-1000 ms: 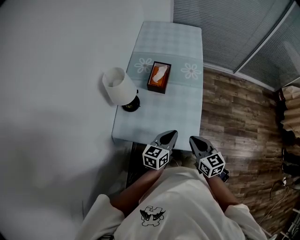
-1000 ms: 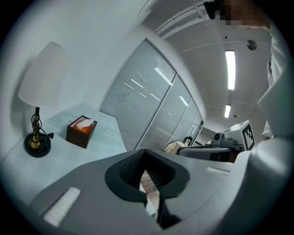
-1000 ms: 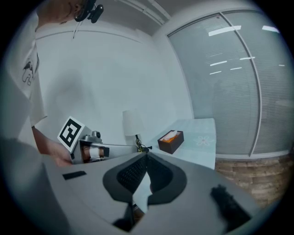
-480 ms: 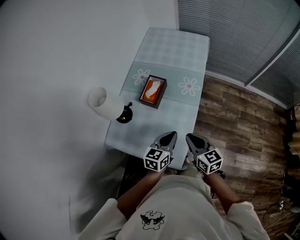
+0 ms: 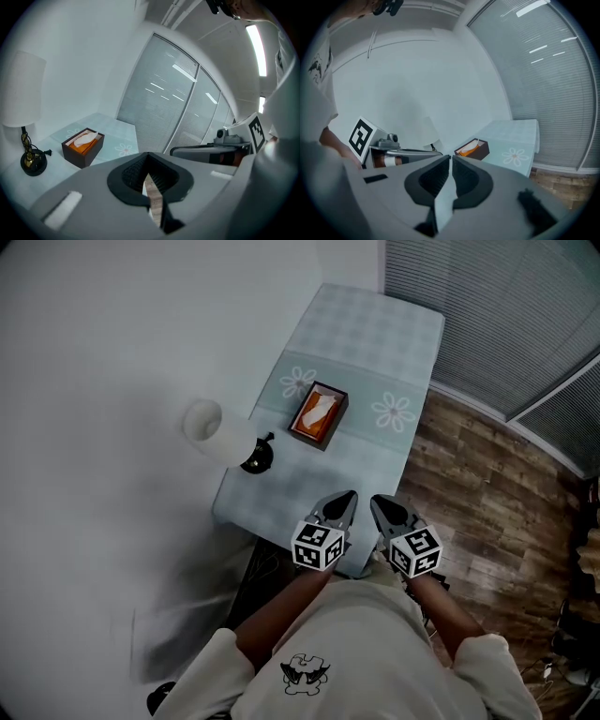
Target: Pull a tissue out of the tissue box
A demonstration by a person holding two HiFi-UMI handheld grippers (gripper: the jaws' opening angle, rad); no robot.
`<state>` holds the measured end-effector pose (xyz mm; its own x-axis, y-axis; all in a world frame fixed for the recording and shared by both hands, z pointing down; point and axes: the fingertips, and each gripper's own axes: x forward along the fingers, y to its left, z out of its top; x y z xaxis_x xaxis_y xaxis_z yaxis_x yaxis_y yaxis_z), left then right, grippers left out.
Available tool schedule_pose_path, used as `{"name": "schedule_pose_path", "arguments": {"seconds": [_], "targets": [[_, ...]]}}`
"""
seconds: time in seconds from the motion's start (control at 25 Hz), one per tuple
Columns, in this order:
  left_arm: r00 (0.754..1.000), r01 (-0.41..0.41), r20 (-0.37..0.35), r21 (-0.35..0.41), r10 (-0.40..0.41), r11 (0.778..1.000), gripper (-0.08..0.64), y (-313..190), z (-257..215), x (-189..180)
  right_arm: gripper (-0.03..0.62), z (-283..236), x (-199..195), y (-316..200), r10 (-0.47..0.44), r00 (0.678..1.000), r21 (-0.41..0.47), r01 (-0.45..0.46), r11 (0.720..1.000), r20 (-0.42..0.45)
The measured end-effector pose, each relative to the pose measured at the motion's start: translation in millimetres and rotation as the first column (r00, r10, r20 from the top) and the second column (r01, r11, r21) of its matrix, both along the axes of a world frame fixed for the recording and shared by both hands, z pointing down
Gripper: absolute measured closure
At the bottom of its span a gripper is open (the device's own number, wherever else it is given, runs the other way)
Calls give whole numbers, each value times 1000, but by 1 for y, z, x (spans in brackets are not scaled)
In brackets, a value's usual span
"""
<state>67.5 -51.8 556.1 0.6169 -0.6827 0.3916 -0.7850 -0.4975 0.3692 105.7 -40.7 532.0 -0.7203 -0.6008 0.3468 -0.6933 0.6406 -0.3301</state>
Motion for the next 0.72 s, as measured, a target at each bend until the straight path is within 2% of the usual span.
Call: {"name": "schedule_pose_path", "arguments": {"seconds": [0.36, 0.72], "targets": [[999, 33, -30, -4, -33, 999, 555, -14, -5, -33, 583, -7, -19, -14, 9, 1000, 9, -8, 1000, -25], [999, 43, 2, -1, -43, 999, 555, -43, 7, -62, 583, -1, -51, -43, -31, 998, 17, 33, 999, -61]]}}
